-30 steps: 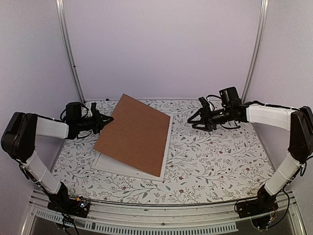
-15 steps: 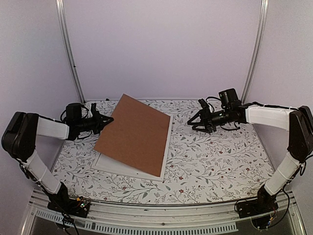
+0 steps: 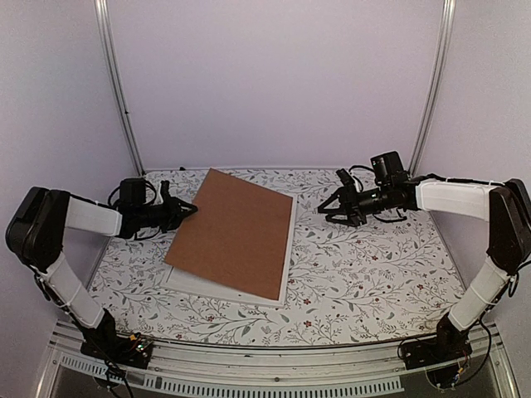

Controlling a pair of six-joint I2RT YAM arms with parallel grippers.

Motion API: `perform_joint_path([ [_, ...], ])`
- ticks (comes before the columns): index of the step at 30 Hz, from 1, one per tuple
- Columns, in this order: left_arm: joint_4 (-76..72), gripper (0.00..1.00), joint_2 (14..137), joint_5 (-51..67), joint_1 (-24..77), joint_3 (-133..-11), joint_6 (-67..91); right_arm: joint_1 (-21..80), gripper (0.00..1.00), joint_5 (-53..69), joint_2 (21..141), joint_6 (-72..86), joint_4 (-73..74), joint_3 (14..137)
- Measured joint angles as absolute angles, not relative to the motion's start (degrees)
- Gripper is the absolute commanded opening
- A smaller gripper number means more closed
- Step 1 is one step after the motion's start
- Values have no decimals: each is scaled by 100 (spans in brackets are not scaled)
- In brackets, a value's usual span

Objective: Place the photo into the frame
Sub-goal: Place the backboard on the frame body.

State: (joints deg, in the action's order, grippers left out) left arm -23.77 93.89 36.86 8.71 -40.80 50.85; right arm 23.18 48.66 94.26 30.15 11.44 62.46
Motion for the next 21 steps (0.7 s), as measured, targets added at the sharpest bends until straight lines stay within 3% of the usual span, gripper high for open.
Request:
perform_joint_path([
  [8,-1361,57,9389,3177,1057,-4475,4482,2318,59,4882,9445,3017,1087,6211],
  [21,-49,70,9588,2449,1302,-5096,3701,2318,59,4956,9590,3017,987,6141],
])
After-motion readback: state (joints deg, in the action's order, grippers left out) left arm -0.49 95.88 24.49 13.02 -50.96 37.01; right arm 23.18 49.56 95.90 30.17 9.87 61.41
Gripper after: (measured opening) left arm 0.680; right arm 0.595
